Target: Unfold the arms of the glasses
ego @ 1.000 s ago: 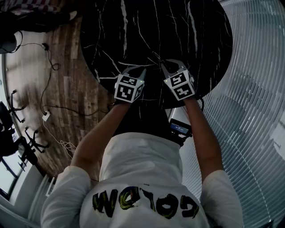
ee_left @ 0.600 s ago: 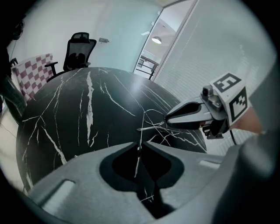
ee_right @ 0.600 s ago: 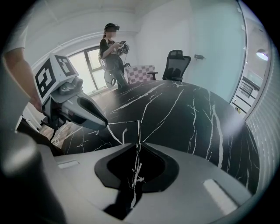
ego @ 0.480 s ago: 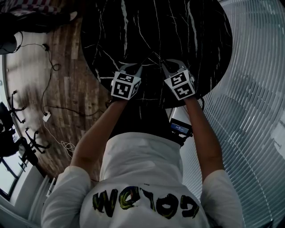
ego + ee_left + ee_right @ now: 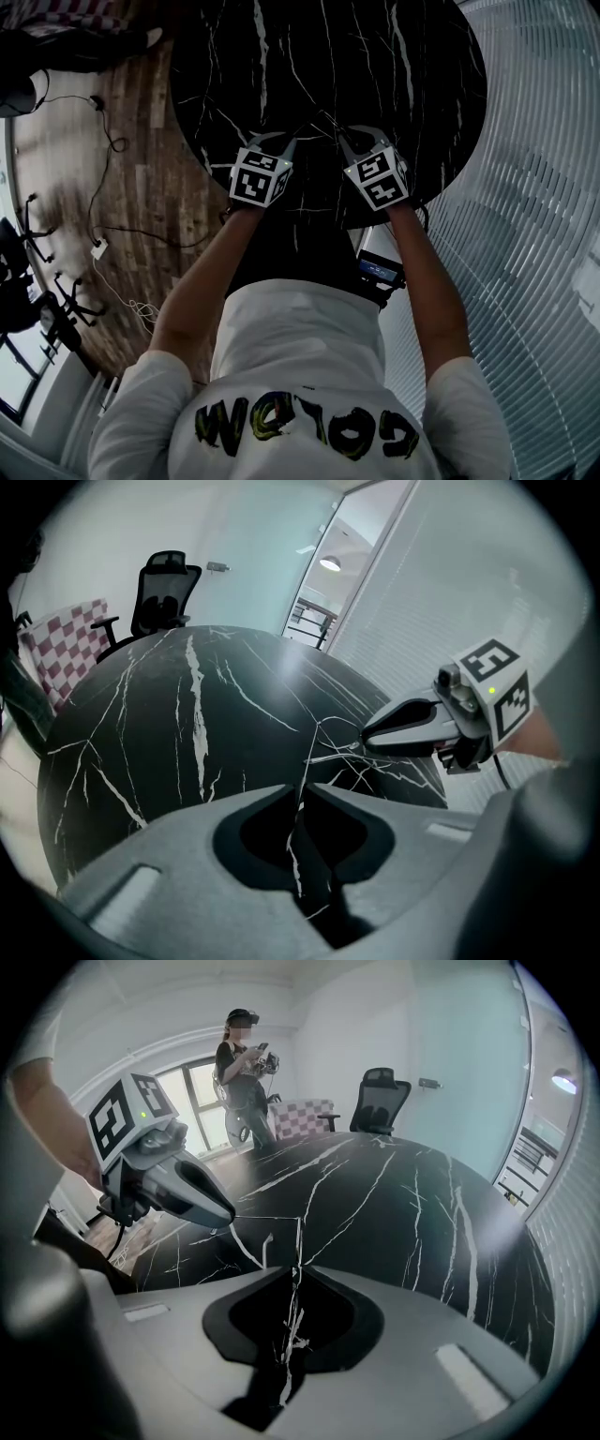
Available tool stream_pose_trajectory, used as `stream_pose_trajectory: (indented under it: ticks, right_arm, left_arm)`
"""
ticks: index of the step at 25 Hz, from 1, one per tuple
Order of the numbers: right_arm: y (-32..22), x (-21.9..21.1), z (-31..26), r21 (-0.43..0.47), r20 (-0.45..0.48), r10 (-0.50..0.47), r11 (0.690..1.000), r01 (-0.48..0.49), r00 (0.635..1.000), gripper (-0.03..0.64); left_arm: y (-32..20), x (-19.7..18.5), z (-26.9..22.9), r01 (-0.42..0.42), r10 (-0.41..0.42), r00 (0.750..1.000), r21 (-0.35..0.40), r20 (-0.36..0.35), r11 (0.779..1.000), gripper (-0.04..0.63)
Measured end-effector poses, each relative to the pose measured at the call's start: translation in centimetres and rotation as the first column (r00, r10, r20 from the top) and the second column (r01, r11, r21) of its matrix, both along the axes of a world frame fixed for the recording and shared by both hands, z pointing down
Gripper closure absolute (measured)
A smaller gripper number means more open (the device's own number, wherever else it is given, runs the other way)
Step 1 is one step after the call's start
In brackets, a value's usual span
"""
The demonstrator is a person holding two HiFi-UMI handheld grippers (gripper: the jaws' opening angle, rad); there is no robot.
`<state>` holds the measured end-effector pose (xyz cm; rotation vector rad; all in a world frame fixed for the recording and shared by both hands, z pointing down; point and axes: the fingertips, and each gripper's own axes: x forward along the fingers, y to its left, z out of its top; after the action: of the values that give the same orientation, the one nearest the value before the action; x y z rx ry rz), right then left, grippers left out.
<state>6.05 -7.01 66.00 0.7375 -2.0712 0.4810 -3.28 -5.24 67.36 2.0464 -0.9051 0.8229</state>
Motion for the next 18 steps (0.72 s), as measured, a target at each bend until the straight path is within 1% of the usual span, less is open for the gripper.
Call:
stream_pose_trajectory:
  ticks: [5, 9, 11, 14, 16, 17, 18]
  right_arm:
    - [0.0, 0.0, 0.0, 0.002, -0.002, 0.004, 1.000, -0.004, 1.000, 0.583]
    - [0.0, 0.0, -0.1, 0.001, 0.000, 0.017, 1.000, -0.017, 1.000, 0.584]
    - [0.1, 0.0, 0.0, 0.000, -0.001, 0.019, 1.000, -0.019, 1.000, 0.586]
    - [0.2, -0.1, 0.0, 0.001, -0.001, 0.019, 1.000, -0.019, 1.000, 0.588]
    - [0.2, -0.2, -0.1, 0.001, -0.002, 0.020, 1.000, -0.020, 1.000, 0.588]
    - [0.2, -0.2, -0.1, 0.001, -0.001, 0.021, 1.000, -0.021, 1.000, 0.589]
    - [0.2, -0.2, -0.2, 0.001, -0.001, 0.022, 1.000, -0.022, 1.000, 0.589]
  left_arm:
    - [0.2, 0.2, 0.0, -0.027, 0.027, 1.000, 0.013, 0.012, 1.000, 0.560]
    - [0.4, 0.7, -0.3, -0.057, 0.057, 0.998, 0.010, -0.006, 0.998, 0.558]
    - [0.4, 0.8, -0.7, -0.074, 0.074, 0.997, 0.023, -0.005, 0.997, 0.546]
    - [0.0, 0.9, -1.7, -0.101, 0.100, 0.995, 0.058, 0.009, 0.993, 0.526]
    - [-0.5, 1.0, -2.6, -0.116, 0.114, 0.993, 0.095, 0.019, 0.989, 0.526]
    - [-0.9, 1.2, -3.2, -0.134, 0.132, 0.991, 0.127, 0.030, 0.983, 0.526]
    - [-1.2, 1.5, -3.7, -0.167, 0.162, 0.986, 0.166, 0.048, 0.972, 0.526]
